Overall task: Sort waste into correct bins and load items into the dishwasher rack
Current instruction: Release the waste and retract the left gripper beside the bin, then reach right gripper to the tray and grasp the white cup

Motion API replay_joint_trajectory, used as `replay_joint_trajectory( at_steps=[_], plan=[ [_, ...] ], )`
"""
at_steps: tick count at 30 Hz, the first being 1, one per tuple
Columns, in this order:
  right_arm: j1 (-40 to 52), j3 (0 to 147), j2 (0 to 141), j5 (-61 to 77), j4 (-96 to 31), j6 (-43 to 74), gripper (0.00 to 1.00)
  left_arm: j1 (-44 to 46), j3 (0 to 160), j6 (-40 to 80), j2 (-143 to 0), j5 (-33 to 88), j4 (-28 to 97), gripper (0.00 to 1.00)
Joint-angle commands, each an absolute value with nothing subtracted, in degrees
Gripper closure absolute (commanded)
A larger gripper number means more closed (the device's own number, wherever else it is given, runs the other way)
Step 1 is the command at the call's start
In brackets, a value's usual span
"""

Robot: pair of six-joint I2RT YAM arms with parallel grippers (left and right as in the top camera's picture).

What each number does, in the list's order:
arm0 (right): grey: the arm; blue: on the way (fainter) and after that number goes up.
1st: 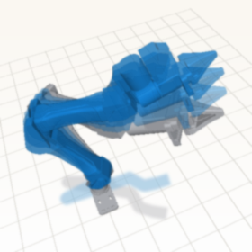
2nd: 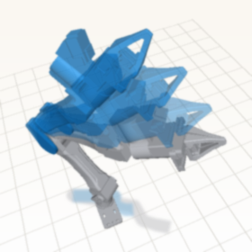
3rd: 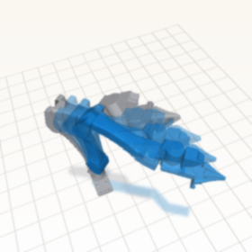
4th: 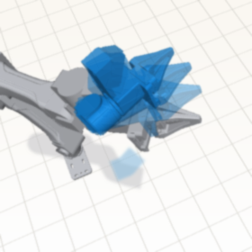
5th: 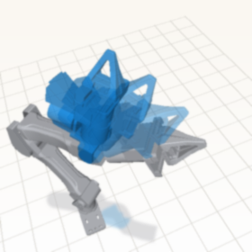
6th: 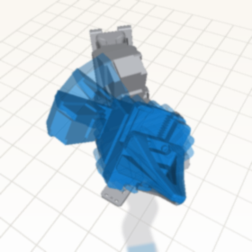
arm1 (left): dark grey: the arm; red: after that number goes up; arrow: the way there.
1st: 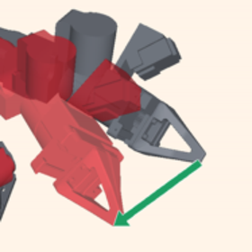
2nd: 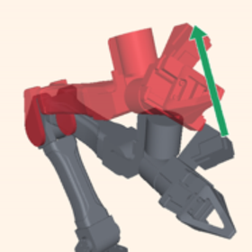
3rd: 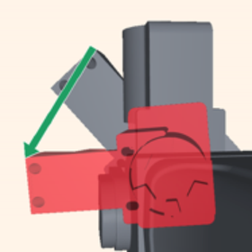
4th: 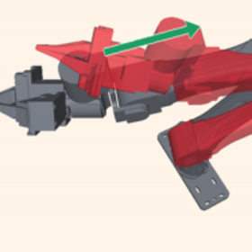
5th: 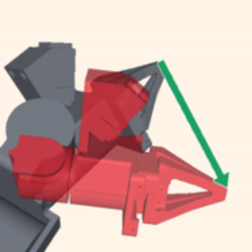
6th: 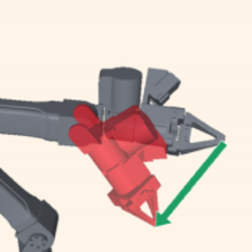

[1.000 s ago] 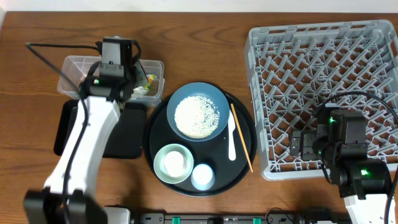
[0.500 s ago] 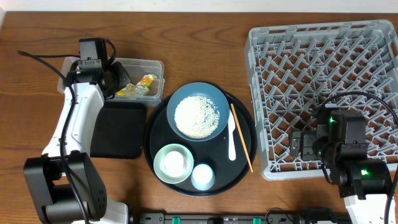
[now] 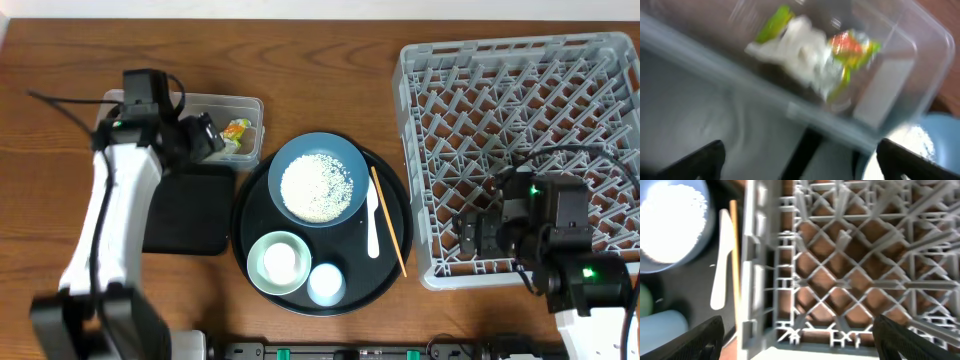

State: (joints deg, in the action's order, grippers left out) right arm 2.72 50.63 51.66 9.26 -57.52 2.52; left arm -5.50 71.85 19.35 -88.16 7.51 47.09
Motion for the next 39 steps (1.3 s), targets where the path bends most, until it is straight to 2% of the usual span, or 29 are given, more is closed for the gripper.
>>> replay_joint_trajectory(
  at_steps=[1,6,8,9,16,23,29,39],
  plan=[
    [3.16,56.38,54.33,17.12,-58.89,0.64,0.1,-6.83,73.41,19.14,-82.3,5.19,54.78,0.02],
    [7.86,61.98,59.68,23.03,-60.97,-0.1,0.09,-11.77,73.25,20.23,-81.12,2.96,67.2,0.02],
    [11.75,62.87,61.56,22.94,-60.9,-0.08,0.05,-14.06,72.6,20.56,-81.21,2.98,69.08,0.02],
    [14.44,63.07,62.63,22.92,-60.62,-0.08,0.01,-15.35,72.07,21.21,-81.23,3.01,69.52,0.02],
    [35.99,63.07,71.37,14.83,-57.17,5.37,0.01,-18.79,69.32,23.44,-81.23,3.62,69.8,0.02],
    [50.63,63.07,80.88,9.02,-51.0,11.35,0.01,-18.79,68.62,23.44,-81.23,3.62,69.8,0.02],
    [56.77,63.05,87.46,1.85,-48.93,17.37,0.01,-18.79,68.62,23.44,-81.23,3.62,69.76,0.02],
    [60.14,63.05,93.93,2.15,-45.84,18.31,0.01,-18.79,68.62,23.46,-81.23,3.64,69.52,0.02]
  ],
)
